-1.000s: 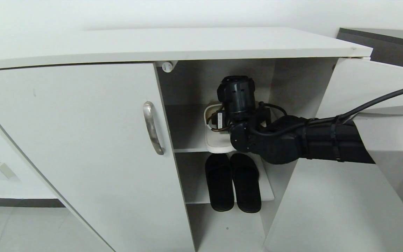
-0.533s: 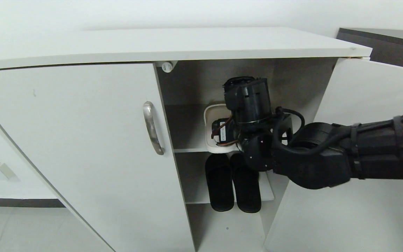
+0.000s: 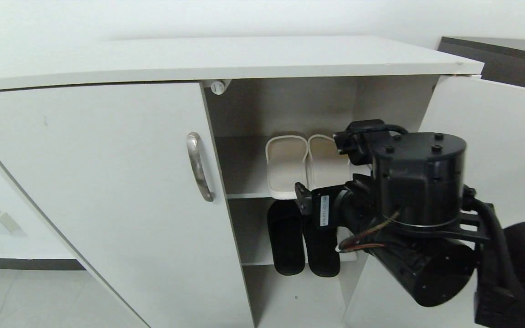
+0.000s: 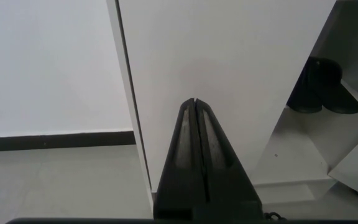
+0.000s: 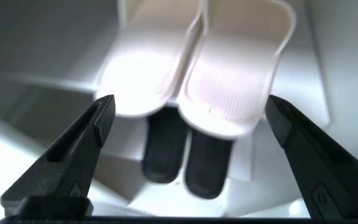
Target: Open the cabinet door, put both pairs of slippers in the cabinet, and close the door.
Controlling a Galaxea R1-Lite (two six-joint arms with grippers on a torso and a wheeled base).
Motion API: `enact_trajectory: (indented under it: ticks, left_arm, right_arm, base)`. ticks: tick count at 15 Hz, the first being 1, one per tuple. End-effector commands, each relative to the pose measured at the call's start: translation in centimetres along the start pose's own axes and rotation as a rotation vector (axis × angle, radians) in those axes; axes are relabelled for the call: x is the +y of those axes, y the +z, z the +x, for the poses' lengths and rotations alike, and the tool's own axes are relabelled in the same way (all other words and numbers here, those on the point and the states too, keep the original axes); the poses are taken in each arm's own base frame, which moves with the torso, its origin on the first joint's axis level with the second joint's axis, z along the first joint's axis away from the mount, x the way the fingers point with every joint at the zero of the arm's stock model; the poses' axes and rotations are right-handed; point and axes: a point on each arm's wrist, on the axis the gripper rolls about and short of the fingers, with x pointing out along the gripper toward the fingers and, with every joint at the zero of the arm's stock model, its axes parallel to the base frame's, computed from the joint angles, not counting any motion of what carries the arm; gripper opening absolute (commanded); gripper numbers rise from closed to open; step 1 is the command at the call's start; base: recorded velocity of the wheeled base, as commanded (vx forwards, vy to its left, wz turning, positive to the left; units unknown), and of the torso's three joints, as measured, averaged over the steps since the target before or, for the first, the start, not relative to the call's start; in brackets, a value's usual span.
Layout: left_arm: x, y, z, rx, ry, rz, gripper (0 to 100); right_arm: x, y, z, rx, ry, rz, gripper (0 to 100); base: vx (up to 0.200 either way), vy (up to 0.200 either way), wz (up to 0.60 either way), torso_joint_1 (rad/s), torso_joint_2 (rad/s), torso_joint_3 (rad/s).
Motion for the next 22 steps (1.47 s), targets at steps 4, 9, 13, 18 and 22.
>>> enact_trajectory:
  ticks: [4,9,13,18,22]
  left_arm:
    - [0.0,0.0,0.0,0.001,-0.001,0.0,0]
    - [0.0,0.0,0.0,0.001,0.002,-0.003,0]
    - [0.0,0.0,0.0,0.001,0.0,-0.005,0]
    - [0.0,0.0,0.0,0.001,-0.001,-0.002,0]
    - [0.0,0.0,0.0,0.001,-0.001,-0.005,0]
  right_arm:
    - [-1.0,-0.8,-3.0,-0.023,0.127,0.02,0]
    - [-0.5,-1.6,-3.1,-0.001,0.14,0.0,0]
    - [-0.4,-2.0,-2.8,0.009,0.137,-0.009,0]
    - [-0.2,-2.5,-2.5,0.023,0.132,-0.019,0]
    - [0.0,-3.2,-2.0,0.041,0.118,-0.036,0]
  base:
    - [0.0,0.0,0.0,0.0,0.0,0.0]
    - [0.0,0.0,0.0,0.0,0.0,0.0]
    - [0.0,0.0,0.0,0.0,0.0,0.0]
    - [-0.12,0.0,0.0,0.004,0.0,0.002]
    - [-0.2,0.0,0.0,0.0,0.0,0.002]
